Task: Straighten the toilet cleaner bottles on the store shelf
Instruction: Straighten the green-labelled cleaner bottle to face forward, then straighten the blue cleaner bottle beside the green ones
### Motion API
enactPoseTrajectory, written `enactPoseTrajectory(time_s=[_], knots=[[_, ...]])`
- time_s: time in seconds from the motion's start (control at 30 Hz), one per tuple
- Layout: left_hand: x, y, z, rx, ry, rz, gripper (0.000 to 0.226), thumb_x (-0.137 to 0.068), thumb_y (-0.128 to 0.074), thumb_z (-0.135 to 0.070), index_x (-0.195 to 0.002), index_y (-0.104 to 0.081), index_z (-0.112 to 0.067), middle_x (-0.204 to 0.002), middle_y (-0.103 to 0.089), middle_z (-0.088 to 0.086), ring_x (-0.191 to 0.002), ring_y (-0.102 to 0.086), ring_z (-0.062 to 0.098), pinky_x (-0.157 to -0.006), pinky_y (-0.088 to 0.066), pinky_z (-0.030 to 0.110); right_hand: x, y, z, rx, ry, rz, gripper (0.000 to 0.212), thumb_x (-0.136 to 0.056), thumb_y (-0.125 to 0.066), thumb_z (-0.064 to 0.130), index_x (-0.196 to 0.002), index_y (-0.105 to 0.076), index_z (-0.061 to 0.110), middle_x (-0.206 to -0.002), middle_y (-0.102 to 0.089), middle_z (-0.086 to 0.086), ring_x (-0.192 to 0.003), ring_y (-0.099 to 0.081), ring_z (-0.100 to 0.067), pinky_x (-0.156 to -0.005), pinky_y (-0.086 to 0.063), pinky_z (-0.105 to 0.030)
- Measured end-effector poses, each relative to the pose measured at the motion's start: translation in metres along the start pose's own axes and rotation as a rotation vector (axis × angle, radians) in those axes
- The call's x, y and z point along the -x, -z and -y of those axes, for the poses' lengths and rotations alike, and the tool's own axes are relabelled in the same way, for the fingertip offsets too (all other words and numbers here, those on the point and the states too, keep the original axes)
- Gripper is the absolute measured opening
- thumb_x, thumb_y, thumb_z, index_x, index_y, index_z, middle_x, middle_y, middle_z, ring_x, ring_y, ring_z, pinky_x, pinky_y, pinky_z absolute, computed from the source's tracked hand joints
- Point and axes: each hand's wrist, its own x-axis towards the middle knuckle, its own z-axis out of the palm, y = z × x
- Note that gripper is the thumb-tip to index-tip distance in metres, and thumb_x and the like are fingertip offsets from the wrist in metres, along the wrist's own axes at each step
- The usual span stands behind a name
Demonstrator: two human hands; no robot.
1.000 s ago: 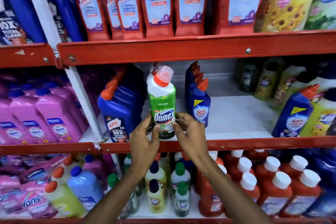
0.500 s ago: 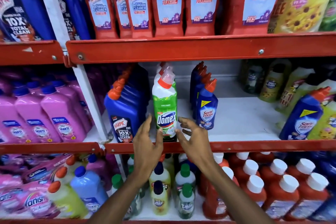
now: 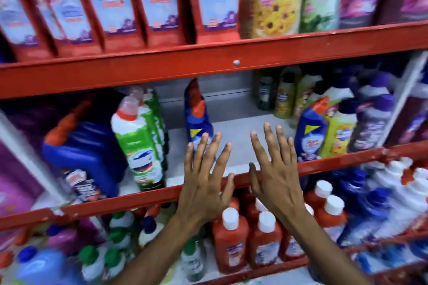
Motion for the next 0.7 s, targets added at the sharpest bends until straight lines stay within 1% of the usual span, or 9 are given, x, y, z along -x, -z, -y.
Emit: enactPoseTrajectory(time_s=[0.07, 0.17, 0.27, 0.33, 0.43, 0.5, 0.6, 0.63, 0.7], knots=[[-0.009, -0.018, -0.019, 0.010, -0.005, 0.100, 0.071, -0.093, -0.057, -0.035, -0.157, -0.034, -0.014, -0.169, -0.028, 0.015, -0.159, -0.021, 0.038, -0.126, -0.021, 0.063, 0.003, 0.007, -0.027, 0.032, -0.044, -0.009, 0.072, -0.087, -0.055, 0.022, -0.154, -0.030, 0.016, -0.165, -0.019, -0.018, -0.154, -0.012, -0.037, -0.120, -0.022, -0.060], [-0.026, -0.045, -0.049, -0.004, -0.021, 0.227, 0.073, -0.094, -0.050, -0.039, -0.159, -0.029, -0.013, -0.169, -0.027, 0.018, -0.158, -0.020, 0.043, -0.123, -0.024, 0.071, 0.008, 0.017, -0.069, 0.033, -0.090, -0.022, 0.072, -0.088, -0.054, 0.021, -0.155, -0.027, 0.014, -0.166, -0.016, -0.019, -0.154, -0.010, -0.038, -0.122, -0.018, -0.059], [-0.043, -0.072, -0.072, -0.009, -0.050, 0.327, 0.074, -0.095, -0.047, -0.041, -0.159, -0.027, -0.012, -0.171, -0.024, 0.017, -0.159, -0.016, 0.042, -0.122, -0.023, 0.072, 0.010, 0.022, -0.104, -0.061, -0.164, -0.039, 0.072, -0.087, -0.056, 0.014, -0.154, -0.029, 0.009, -0.164, -0.020, -0.020, -0.152, -0.019, -0.038, -0.120, -0.025, -0.057], [-0.053, -0.089, -0.084, 0.031, -0.044, 0.367, 0.073, -0.096, -0.043, -0.042, -0.160, -0.025, -0.011, -0.172, -0.021, 0.015, -0.160, -0.013, 0.039, -0.125, -0.020, 0.068, 0.011, 0.022, -0.119, -0.195, -0.251, -0.042, 0.070, -0.089, -0.056, 0.012, -0.153, -0.028, 0.007, -0.162, -0.026, -0.018, -0.150, -0.025, -0.033, -0.121, -0.027, -0.050], [-0.069, -0.105, -0.103, 0.191, 0.104, 0.416, 0.074, -0.099, -0.035, -0.048, -0.161, -0.023, -0.011, -0.172, -0.023, 0.010, -0.162, -0.013, 0.031, -0.131, -0.014, 0.057, 0.009, 0.020, -0.135, -0.414, -0.380, 0.017, 0.069, -0.093, -0.056, 0.016, -0.154, -0.023, 0.010, -0.160, -0.031, -0.011, -0.148, -0.026, -0.024, -0.120, -0.022, -0.029], [-0.078, -0.114, -0.115, 0.347, 0.268, 0.437, 0.072, -0.099, -0.041, -0.048, -0.160, -0.026, -0.012, -0.169, -0.033, 0.010, -0.159, -0.025, 0.028, -0.130, -0.022, 0.048, 0.004, 0.015, -0.145, -0.491, -0.397, 0.032, 0.066, -0.092, -0.058, 0.013, -0.151, -0.030, 0.010, -0.154, -0.041, -0.010, -0.143, -0.036, -0.023, -0.115, -0.025, -0.023], [-0.091, -0.123, -0.126, 0.564, 0.444, 0.369, 0.055, -0.098, -0.060, -0.036, -0.148, -0.046, -0.016, -0.146, -0.064, 0.007, -0.133, -0.060, 0.024, -0.111, -0.050, 0.040, -0.006, 0.007, -0.155, -0.557, -0.403, 0.055, 0.055, -0.088, -0.059, 0.008, -0.141, -0.046, 0.011, -0.135, -0.061, -0.009, -0.123, -0.057, -0.026, -0.106, -0.044, -0.032], [-0.094, -0.124, -0.128, 0.629, 0.493, 0.335, 0.045, -0.098, -0.064, -0.029, -0.140, -0.053, -0.016, -0.135, -0.071, 0.005, -0.121, -0.067, 0.021, -0.103, -0.056, 0.040, -0.008, 0.006, -0.157, -0.581, -0.422, 0.059, 0.049, -0.087, -0.060, 0.006, -0.135, -0.051, 0.011, -0.125, -0.066, -0.008, -0.115, -0.062, -0.026, -0.098, -0.049, -0.028], [-0.099, -0.126, -0.130, 0.712, 0.583, 0.291, 0.032, -0.097, -0.067, -0.022, -0.128, -0.060, -0.016, -0.119, -0.078, 0.002, -0.105, -0.074, 0.016, -0.094, -0.062, 0.039, -0.012, 0.007, -0.161, -0.646, -0.475, 0.055, 0.039, -0.086, -0.063, 0.004, -0.125, -0.058, 0.011, -0.108, -0.071, -0.001, -0.101, -0.068, -0.020, -0.081, -0.046, -0.006]])
